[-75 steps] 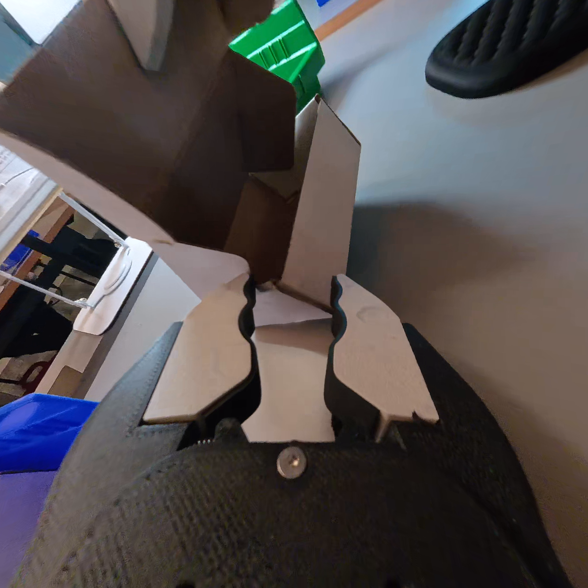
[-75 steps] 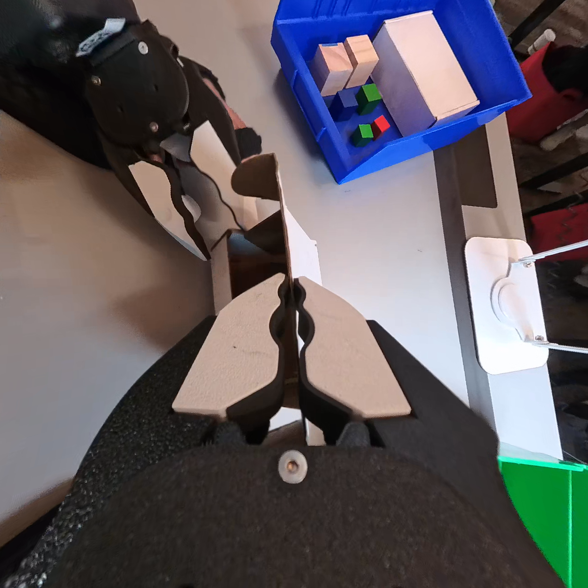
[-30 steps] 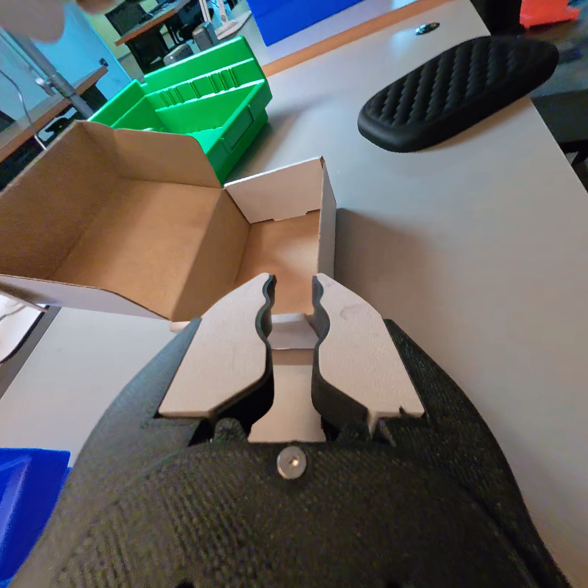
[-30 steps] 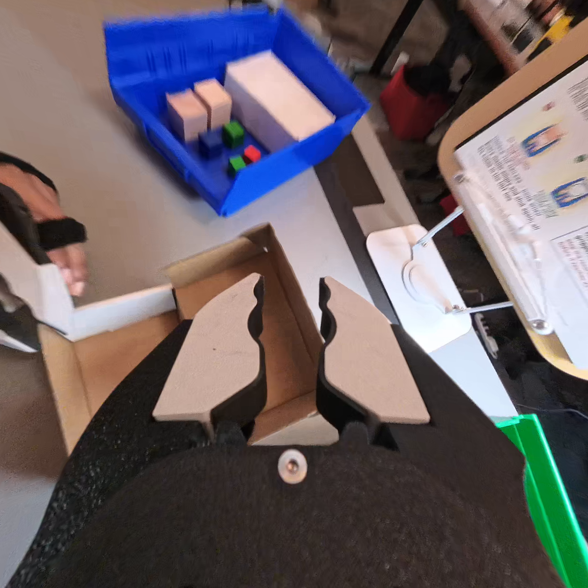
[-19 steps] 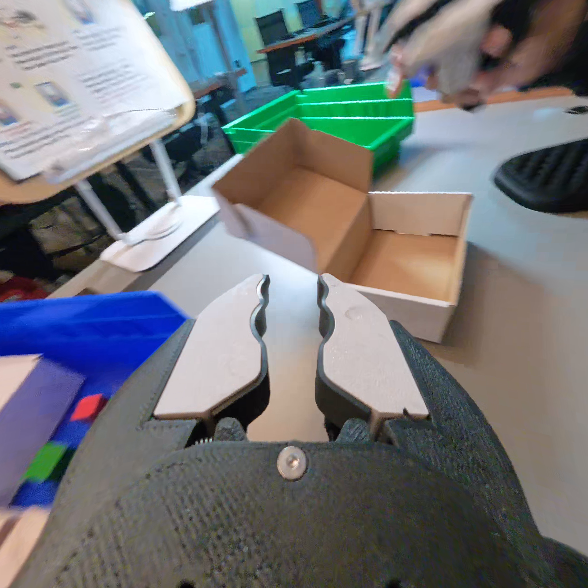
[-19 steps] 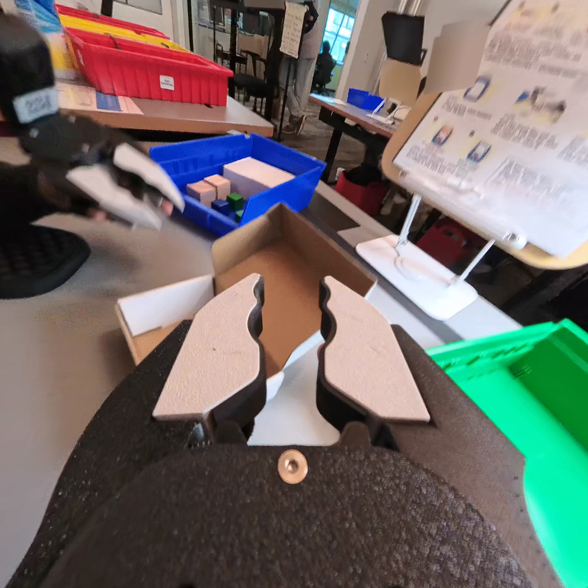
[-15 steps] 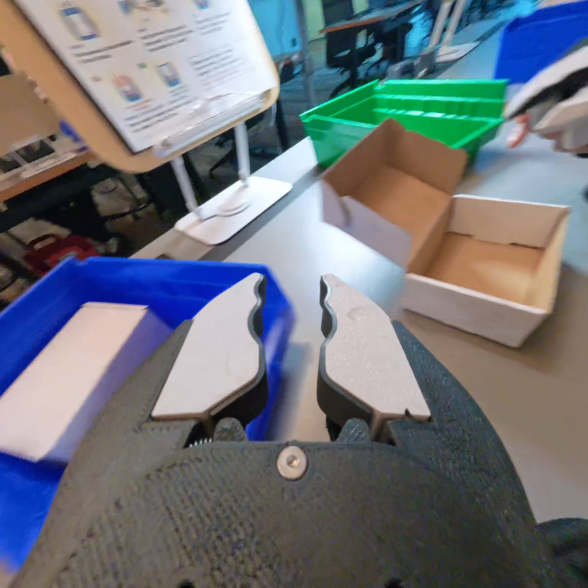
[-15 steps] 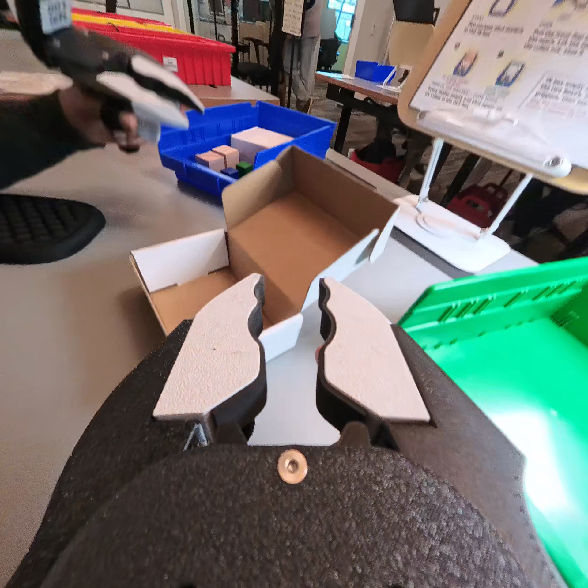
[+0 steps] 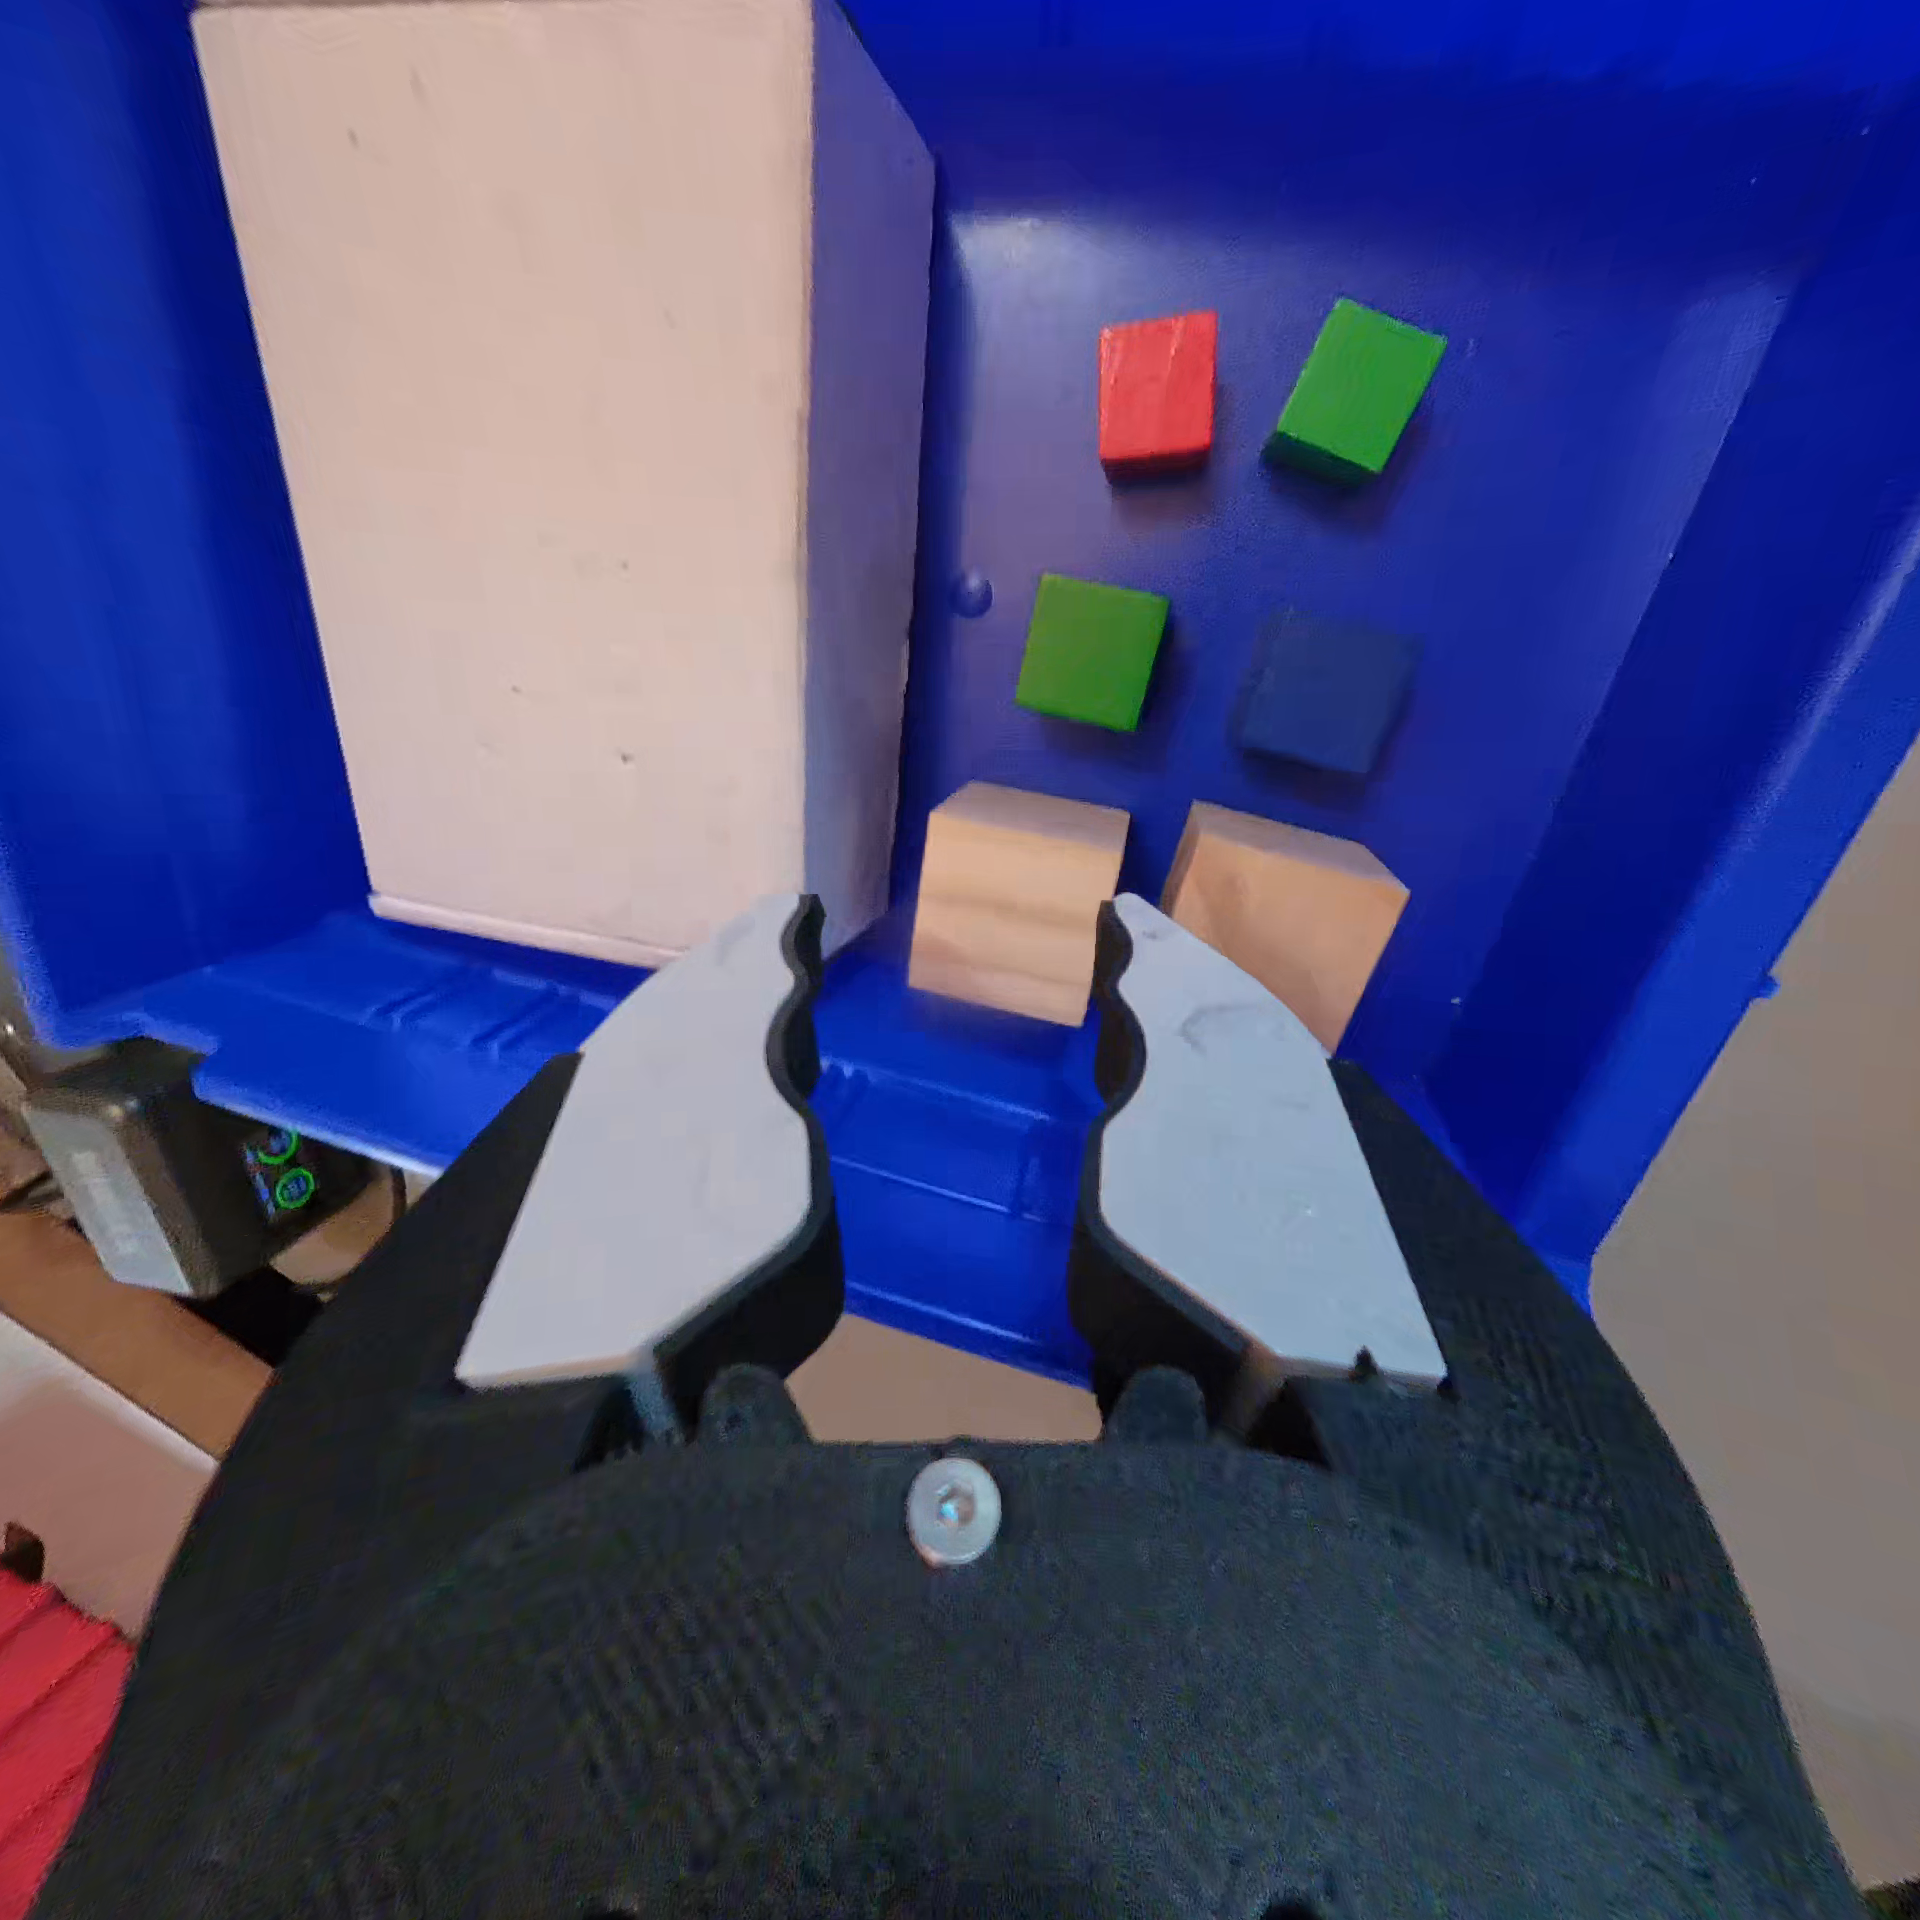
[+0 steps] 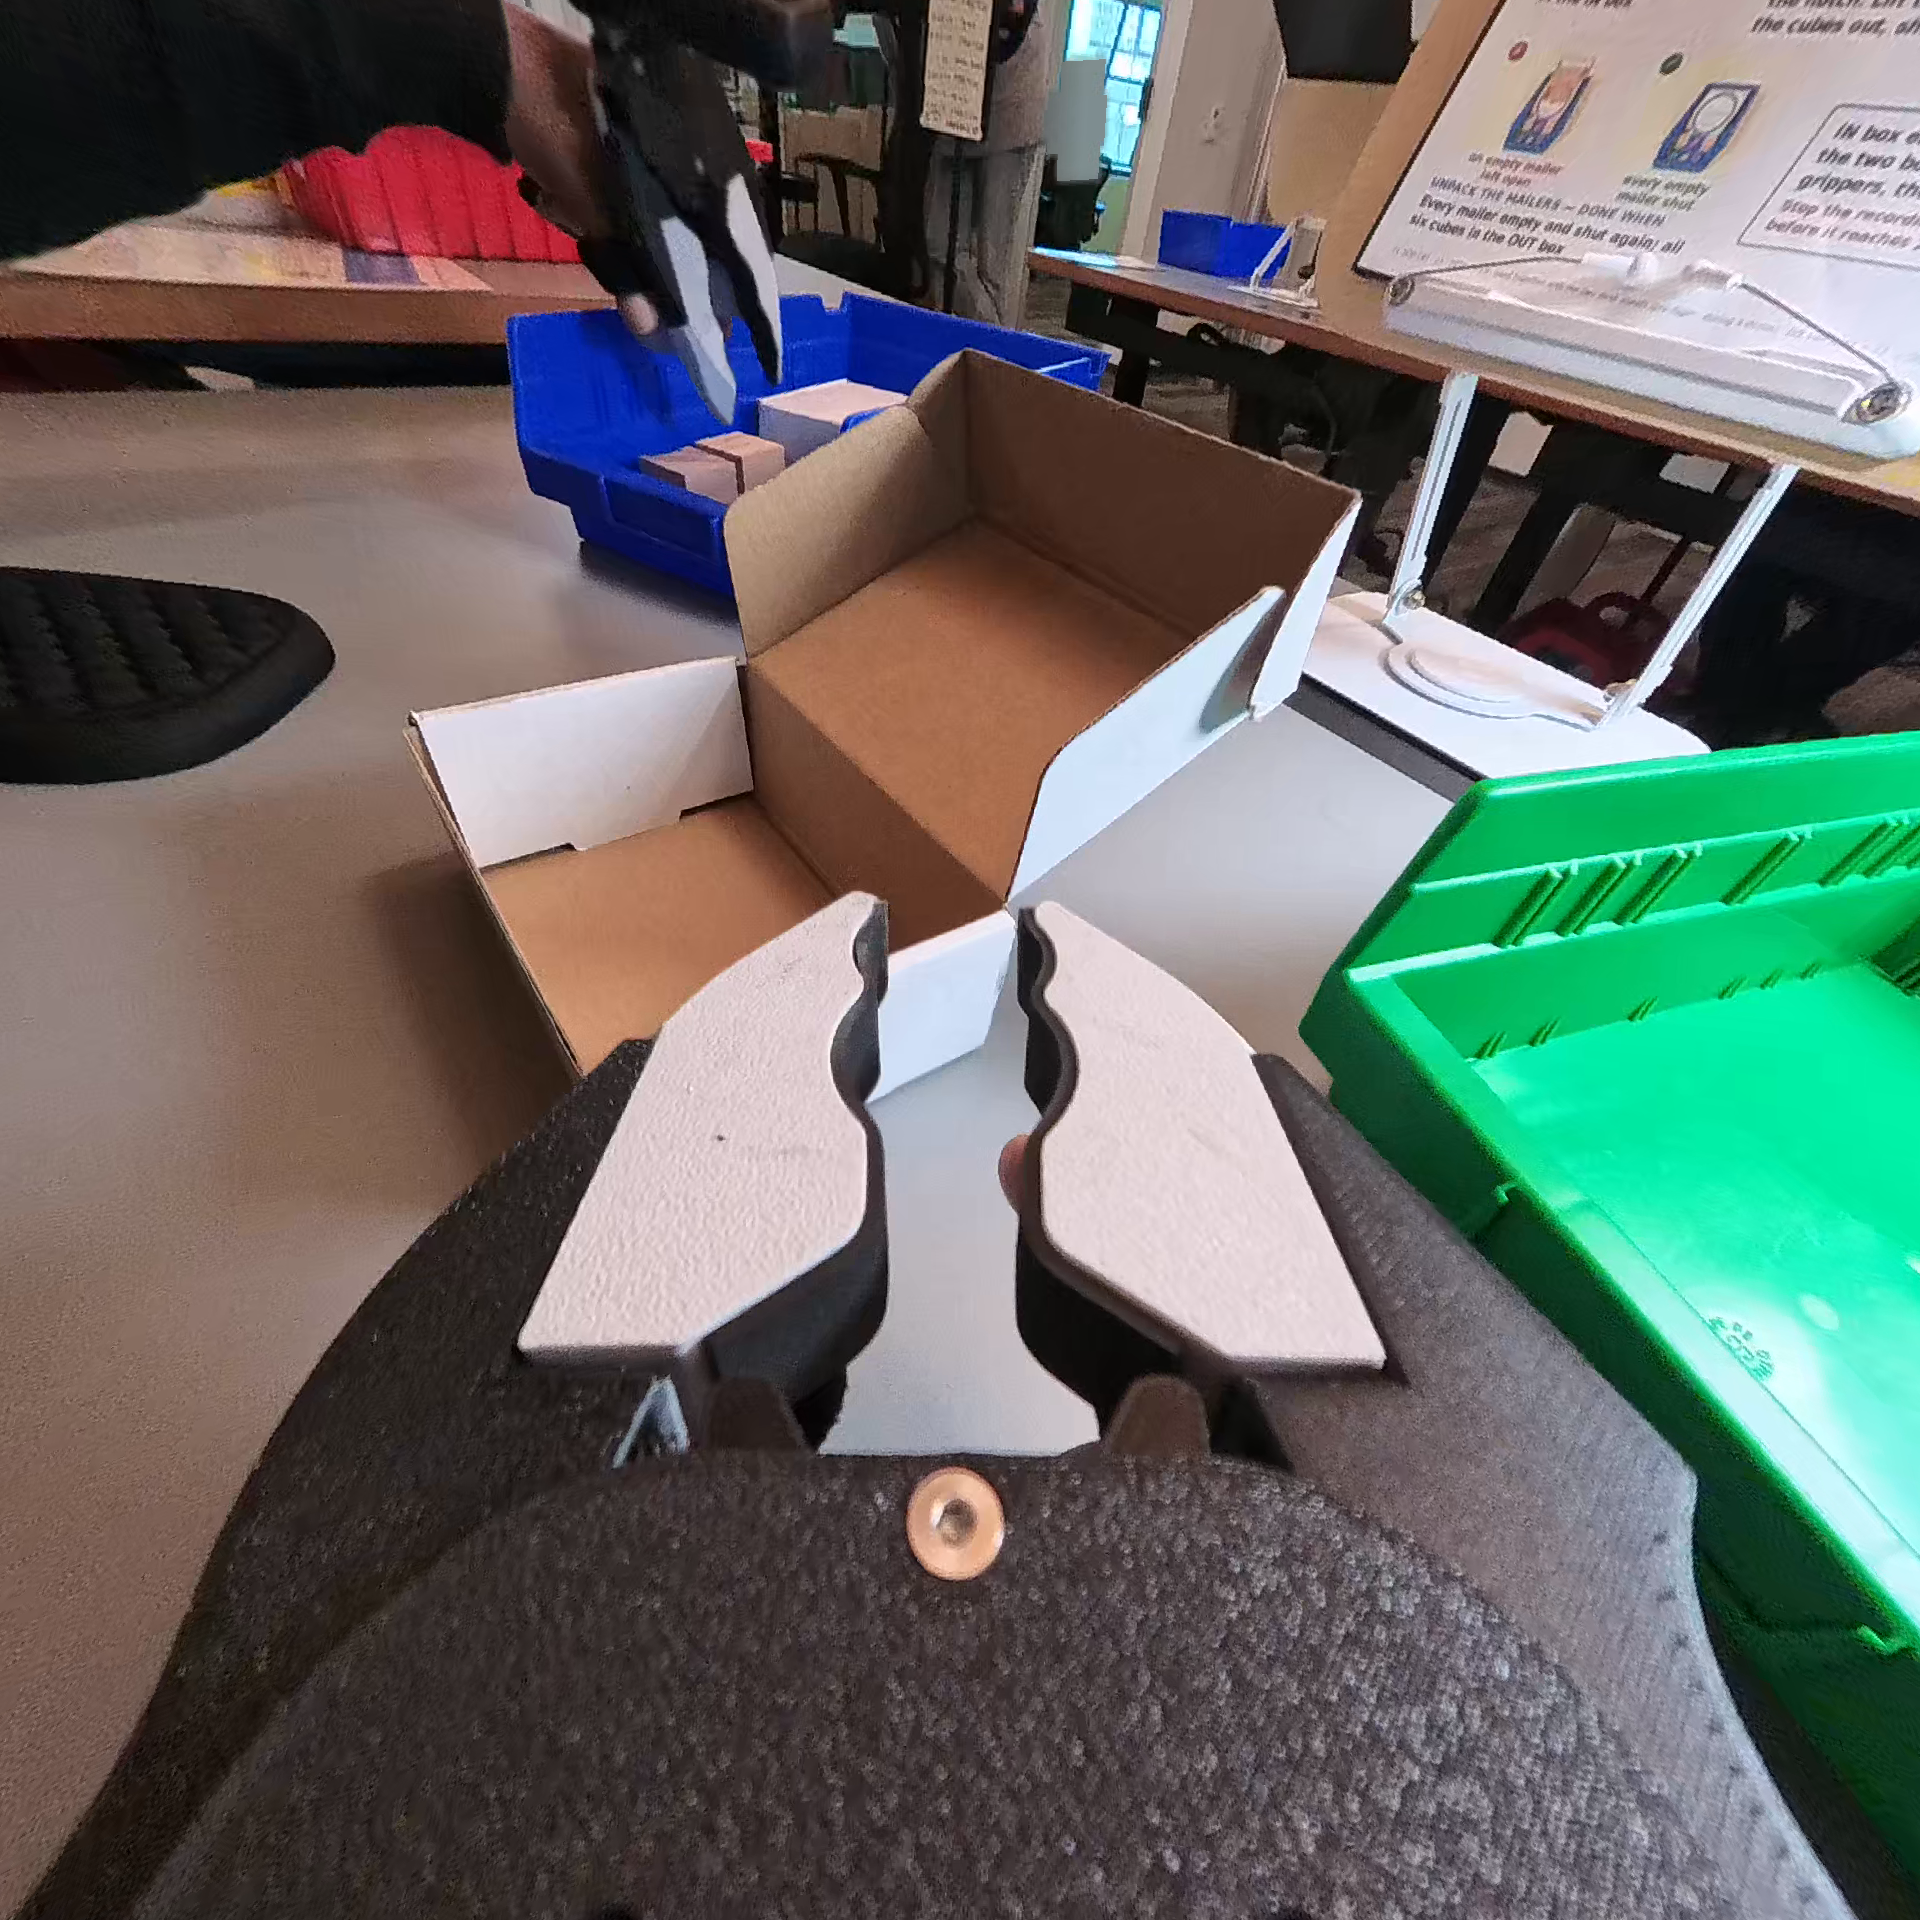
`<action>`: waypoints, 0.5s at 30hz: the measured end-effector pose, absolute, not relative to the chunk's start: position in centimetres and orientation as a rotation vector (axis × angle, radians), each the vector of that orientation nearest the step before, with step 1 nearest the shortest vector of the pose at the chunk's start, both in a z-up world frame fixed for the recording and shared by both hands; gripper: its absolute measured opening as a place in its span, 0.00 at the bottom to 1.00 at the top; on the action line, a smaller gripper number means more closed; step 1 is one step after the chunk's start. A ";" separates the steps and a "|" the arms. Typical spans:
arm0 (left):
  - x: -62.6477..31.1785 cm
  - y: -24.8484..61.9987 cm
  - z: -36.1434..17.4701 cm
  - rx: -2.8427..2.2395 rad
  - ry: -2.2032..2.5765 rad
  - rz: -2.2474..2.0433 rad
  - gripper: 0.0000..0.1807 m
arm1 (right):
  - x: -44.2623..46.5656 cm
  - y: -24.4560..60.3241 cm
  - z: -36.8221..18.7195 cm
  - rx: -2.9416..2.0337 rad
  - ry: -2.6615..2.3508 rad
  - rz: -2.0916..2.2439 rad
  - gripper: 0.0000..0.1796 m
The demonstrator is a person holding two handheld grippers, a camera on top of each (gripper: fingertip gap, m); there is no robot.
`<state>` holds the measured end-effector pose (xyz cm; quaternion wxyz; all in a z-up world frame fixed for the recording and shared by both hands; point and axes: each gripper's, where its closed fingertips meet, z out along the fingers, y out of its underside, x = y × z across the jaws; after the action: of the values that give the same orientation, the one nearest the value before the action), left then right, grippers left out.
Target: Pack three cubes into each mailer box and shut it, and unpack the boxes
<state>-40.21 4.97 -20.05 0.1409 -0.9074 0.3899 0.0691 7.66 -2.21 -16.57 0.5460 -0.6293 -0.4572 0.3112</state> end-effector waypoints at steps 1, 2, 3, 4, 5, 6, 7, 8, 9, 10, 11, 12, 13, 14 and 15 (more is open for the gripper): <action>-40.1 5.2 -20.2 -2.627 1.134 0.176 0.26 | 7.7 -2.2 -16.6 -1.494 -1.082 0.740 0.13; -39.8 5.0 -20.4 -2.655 1.138 0.131 0.26 | 7.8 -2.2 -16.6 -1.495 -1.079 0.744 0.13; -39.6 4.7 -20.7 -2.700 1.146 0.088 0.27 | 7.9 -2.1 -16.6 -1.498 -1.076 0.749 0.12; -39.6 4.5 -21.1 -2.733 1.162 0.077 0.27 | 7.9 -2.1 -16.7 -1.502 -1.074 0.752 0.12; -39.8 4.5 -21.4 -2.750 1.185 0.102 0.27 | 7.9 -2.0 -16.7 -1.505 -1.072 0.752 0.12; -40.0 4.5 -21.7 -2.766 1.210 0.135 0.27 | 8.0 -2.0 -16.7 -1.504 -1.069 0.752 0.12; -40.2 4.5 -22.0 -2.787 1.226 0.153 0.27 | 8.0 -2.0 -16.7 -1.501 -1.069 0.752 0.12; -40.2 4.4 -22.3 -2.811 1.238 0.160 0.27 | 8.0 -2.0 -16.6 -1.501 -1.069 0.755 0.12; -40.4 4.3 -22.5 -2.831 1.255 0.174 0.25 | 8.0 -2.0 -16.6 -1.502 -1.068 0.757 0.11; -40.5 4.2 -22.7 -2.844 1.277 0.196 0.25 | 8.0 -2.1 -16.6 -1.502 -1.068 0.758 0.11; -40.6 4.2 -22.8 -2.853 1.291 0.213 0.24 | 8.0 -2.1 -16.7 -1.503 -1.069 0.756 0.11; -40.6 4.2 -23.0 -2.865 1.293 0.218 0.23 | 8.0 -2.1 -16.7 -1.504 -1.070 0.753 0.11; -40.6 4.2 -23.2 -2.875 1.292 0.218 0.23 | 8.1 -2.1 -16.8 -1.505 -1.071 0.752 0.11; -40.7 4.2 -23.4 -2.880 1.291 0.217 0.23 | 8.1 -2.1 -16.8 -1.506 -1.071 0.752 0.11; -40.6 4.2 -23.5 -2.880 1.287 0.212 0.23 | 8.1 -2.1 -16.8 -1.506 -1.072 0.750 0.11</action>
<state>-40.64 4.21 -23.53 -0.0100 -0.9109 0.4071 0.0670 8.11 -2.14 -16.82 0.5425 -0.6342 -0.4514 0.3159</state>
